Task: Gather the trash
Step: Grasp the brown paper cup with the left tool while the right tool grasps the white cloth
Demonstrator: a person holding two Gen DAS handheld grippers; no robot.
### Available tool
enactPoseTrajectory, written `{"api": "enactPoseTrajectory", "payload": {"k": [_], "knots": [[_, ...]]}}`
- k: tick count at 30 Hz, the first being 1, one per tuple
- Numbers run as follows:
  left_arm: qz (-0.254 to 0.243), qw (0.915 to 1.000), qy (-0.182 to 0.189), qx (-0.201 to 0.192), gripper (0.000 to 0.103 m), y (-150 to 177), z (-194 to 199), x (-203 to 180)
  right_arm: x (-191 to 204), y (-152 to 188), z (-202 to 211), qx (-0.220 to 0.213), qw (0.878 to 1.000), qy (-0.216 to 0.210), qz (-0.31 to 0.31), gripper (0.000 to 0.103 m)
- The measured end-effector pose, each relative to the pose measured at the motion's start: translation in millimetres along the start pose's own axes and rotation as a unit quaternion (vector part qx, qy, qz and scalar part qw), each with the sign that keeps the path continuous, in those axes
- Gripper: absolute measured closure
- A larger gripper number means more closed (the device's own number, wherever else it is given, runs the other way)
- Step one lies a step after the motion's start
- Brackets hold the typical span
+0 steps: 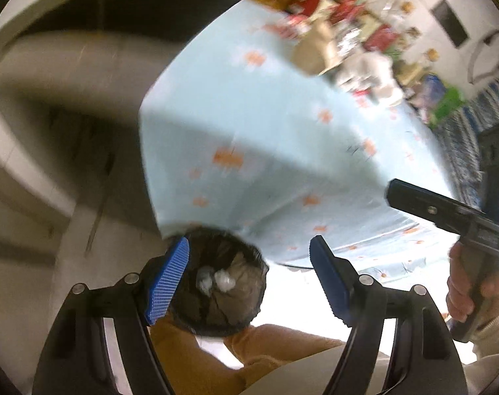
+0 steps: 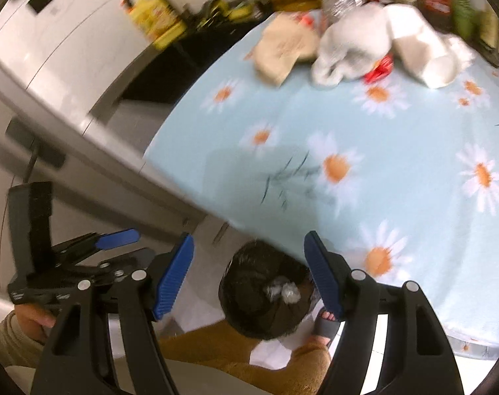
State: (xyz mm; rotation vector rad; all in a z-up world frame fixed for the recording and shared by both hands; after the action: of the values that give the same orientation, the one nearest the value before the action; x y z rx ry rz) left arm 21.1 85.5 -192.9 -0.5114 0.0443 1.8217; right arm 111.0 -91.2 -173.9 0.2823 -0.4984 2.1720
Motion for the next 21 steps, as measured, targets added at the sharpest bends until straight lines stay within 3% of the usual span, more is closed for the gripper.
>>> {"api": "enactPoseTrajectory", "payload": {"k": [6,12,17,21], "knots": [[-0.106,0.9939,0.029,-0.004,0.029,-57.9,19.1,-9.5,-6.7,-25.3,14.9,-0.054,0.994,0.045,-0.088,0.033],[-0.198,0.9785,0.058,-0.012,0.029,-114.9,26.2,-29.9,-15.4,-37.4,28.2,-0.094,0.975,0.090,-0.179,0.031],[-0.241,0.9687,0.057,-0.018,0.029,-145.9,22.7,-53.4,-27.4,-52.2,51.5,-0.136,0.962,0.115,-0.209,0.031],[-0.251,0.9663,0.048,-0.026,0.029,-166.6,16.4,-69.3,-44.6,-71.9,59.5,-0.145,0.961,0.117,-0.205,0.031]]}}
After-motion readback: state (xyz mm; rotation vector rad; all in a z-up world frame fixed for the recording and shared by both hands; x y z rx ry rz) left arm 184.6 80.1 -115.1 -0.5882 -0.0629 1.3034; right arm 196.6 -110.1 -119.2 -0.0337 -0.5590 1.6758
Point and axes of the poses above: each gripper's, at about its wrist camera, not at the fingertips, and z roughly against the way its jaws point, x to its left, y to its underside, the point moved 5 cm from there along -z, roughly the way its jaws point, and after that the axes turned 11 degrees about x, right-handed, at the moved point
